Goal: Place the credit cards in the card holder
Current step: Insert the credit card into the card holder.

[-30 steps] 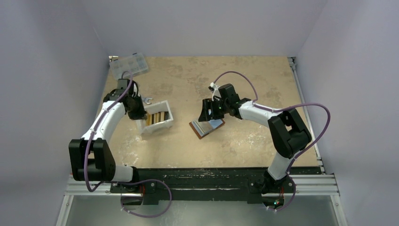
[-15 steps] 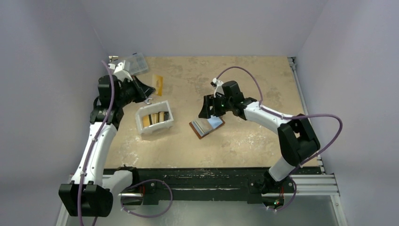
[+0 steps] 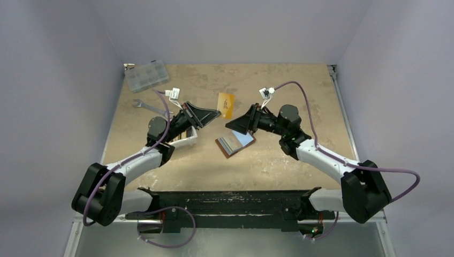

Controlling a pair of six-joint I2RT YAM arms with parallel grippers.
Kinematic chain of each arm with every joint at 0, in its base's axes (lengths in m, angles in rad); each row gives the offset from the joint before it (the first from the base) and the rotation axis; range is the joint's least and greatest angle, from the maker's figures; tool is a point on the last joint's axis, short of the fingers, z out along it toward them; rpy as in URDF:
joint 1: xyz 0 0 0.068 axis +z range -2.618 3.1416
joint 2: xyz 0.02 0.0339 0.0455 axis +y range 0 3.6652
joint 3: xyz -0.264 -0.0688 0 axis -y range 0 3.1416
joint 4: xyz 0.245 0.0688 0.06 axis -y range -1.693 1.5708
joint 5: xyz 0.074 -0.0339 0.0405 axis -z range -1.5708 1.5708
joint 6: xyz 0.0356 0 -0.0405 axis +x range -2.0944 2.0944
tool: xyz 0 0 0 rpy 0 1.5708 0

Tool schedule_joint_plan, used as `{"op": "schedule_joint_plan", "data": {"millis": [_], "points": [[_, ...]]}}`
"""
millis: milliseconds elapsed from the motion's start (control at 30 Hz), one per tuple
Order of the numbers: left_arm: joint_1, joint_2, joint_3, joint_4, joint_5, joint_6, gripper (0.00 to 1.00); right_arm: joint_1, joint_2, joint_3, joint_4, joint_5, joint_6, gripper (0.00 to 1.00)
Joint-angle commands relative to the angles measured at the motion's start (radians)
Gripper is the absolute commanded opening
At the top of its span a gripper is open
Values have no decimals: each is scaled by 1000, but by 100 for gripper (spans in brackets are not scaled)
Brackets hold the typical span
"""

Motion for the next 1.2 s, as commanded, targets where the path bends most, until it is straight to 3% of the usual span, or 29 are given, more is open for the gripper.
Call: {"op": "schedule_joint_plan", "data": {"millis": [0,167,467,667,833,867,933,1000,1033,1067,1133,1167], "points": [[-44,8,-63,360,-65,-100,0,-21,-21,-95,383,-26,278,71],[-85,6,-88,394,-103,-110,0,-33,-48,-169,516,5,373,49],[-131,20,-109,424,-126,-124,0,-40,-6,-200,789,8,517,40],[-166,65,-92,461,-137,-129,0,-41,17,-197,794,8,535,29],[-194,97,-89,440,-132,-105,0,-58,22,-210,742,29,500,0],[-199,98,-82,392,-127,-87,1,-69,16,-215,694,38,477,0],[-207,89,-58,189,-132,-5,19,-114,0,-221,560,46,403,0],[-207,66,36,-310,-219,128,42,-166,-34,-217,342,67,277,0],[-208,71,109,-561,-274,207,47,-190,-51,-206,186,90,197,0],[-209,85,185,-706,-302,267,48,-207,-61,-191,38,133,110,0],[-209,109,239,-823,-322,323,49,-217,-47,-119,-246,171,-83,0],[-209,128,250,-824,-309,325,49,-217,-34,-101,-305,167,-156,0]]}}
